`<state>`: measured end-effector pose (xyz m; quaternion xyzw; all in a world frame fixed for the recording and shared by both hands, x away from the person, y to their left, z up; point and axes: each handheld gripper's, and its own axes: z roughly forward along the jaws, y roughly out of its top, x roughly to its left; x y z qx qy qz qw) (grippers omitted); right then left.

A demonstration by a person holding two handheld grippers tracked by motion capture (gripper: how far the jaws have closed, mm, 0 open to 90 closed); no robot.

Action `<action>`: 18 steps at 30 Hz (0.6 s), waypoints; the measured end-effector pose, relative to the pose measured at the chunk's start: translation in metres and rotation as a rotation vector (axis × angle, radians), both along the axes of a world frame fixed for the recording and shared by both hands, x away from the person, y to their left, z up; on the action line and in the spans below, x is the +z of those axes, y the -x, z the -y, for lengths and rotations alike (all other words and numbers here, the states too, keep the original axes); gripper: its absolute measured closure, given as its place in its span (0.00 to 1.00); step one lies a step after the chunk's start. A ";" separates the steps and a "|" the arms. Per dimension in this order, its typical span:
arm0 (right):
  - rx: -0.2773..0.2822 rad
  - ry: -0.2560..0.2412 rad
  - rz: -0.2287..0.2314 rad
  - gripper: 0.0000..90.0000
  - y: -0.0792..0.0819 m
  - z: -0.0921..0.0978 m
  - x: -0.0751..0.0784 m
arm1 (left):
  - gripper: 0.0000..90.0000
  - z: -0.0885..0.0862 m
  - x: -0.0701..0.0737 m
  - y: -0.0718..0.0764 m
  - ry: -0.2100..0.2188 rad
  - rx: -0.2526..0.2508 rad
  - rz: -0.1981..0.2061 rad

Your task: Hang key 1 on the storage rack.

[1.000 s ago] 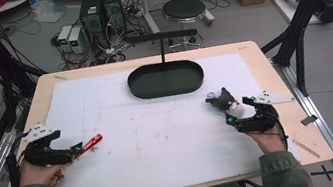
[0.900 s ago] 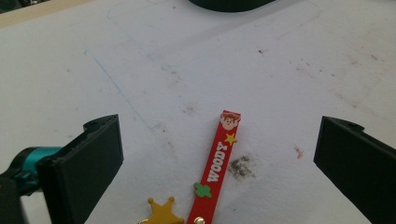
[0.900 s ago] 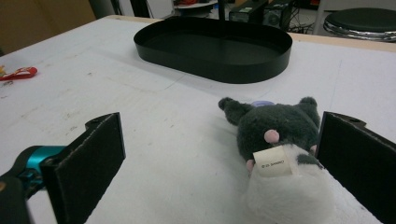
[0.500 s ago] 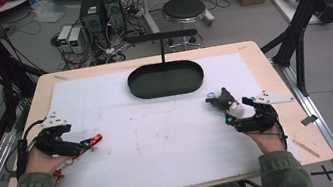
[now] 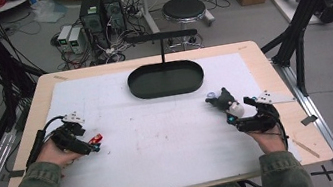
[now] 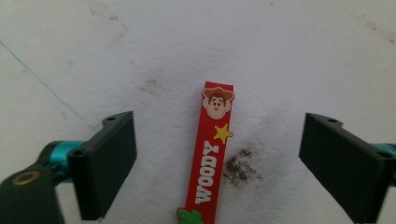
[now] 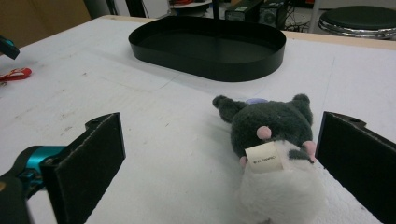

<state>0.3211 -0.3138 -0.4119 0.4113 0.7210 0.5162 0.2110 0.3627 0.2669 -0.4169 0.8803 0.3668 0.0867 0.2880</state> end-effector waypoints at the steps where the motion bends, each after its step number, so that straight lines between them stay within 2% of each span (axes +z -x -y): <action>1: 0.003 0.000 -0.007 0.01 0.000 -0.001 0.000 | 0.19 0.000 -0.001 -0.001 0.003 0.004 -0.014; 4: 0.014 0.006 -0.010 0.01 -0.001 -0.001 -0.001 | 0.30 0.002 -0.005 -0.002 -0.018 0.002 -0.043; 7: 0.016 0.007 -0.009 0.01 -0.001 -0.001 -0.001 | 0.43 0.003 -0.005 -0.002 -0.025 0.009 -0.041; 8: 0.016 0.007 -0.009 0.01 -0.001 -0.001 -0.001 | 0.43 0.002 -0.005 -0.002 -0.033 0.016 -0.045; 9: 0.015 0.005 -0.010 0.01 0.000 -0.001 -0.001 | 0.48 0.002 -0.005 -0.003 -0.038 0.024 -0.049; 13: 0.014 0.005 -0.014 0.01 0.000 -0.002 -0.001 | 0.79 -0.001 -0.004 -0.003 -0.050 0.063 -0.037; 14: 0.014 0.007 -0.012 0.01 0.000 -0.002 -0.001 | 0.80 -0.003 -0.004 -0.004 -0.043 0.059 -0.048; 18: 0.010 0.004 -0.011 0.01 -0.001 -0.001 -0.001 | 0.81 -0.004 -0.004 -0.005 -0.039 0.062 -0.051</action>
